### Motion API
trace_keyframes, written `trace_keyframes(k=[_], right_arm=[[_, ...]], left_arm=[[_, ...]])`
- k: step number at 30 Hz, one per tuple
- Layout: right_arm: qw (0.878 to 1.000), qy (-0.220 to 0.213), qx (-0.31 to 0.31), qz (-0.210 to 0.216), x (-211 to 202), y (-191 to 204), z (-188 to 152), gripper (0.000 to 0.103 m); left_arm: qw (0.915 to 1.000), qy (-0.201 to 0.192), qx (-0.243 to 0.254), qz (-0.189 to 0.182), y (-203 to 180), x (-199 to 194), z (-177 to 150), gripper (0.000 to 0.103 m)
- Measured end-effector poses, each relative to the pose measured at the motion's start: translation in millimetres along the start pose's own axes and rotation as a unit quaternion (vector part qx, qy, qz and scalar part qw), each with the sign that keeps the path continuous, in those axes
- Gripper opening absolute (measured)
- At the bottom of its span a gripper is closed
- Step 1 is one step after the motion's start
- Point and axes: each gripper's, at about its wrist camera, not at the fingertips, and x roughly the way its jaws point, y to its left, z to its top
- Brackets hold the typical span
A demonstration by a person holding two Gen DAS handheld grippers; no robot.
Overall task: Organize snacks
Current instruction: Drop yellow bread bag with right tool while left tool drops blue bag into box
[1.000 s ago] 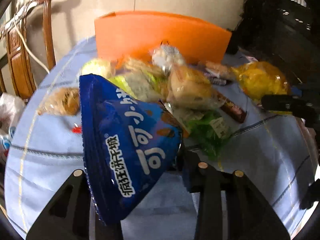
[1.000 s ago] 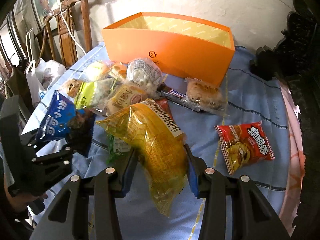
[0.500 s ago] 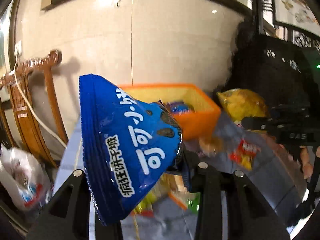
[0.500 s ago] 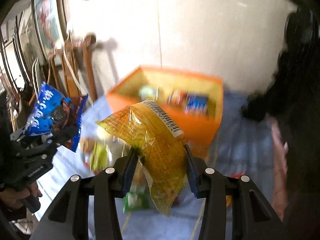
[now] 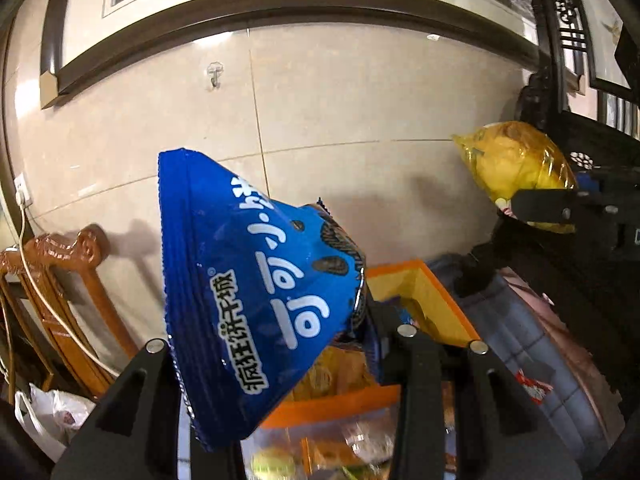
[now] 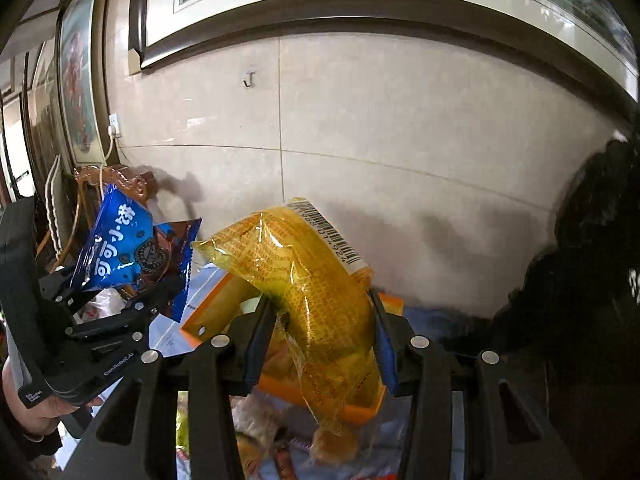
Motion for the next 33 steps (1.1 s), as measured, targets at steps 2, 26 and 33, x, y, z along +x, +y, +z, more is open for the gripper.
trace_keyframes(k=[2,26,33], right_arm=[[1.000,0.004,-0.010,-0.008,15,-3,10,0.045],[0.990,0.123,0.051,-0.042,47,-38,-138,0.075],[0.951,0.240,0.145,-0.127,55,-61,-292,0.088]], left_arm=[[0.9999,0.009,-0.011,0.002,3,16,8,0.036],[0.9976,0.063,-0.020,-0.023,22,33,-108,0.099],[0.9891,0.143,-0.008,-0.032,6,28,-235,0.099]])
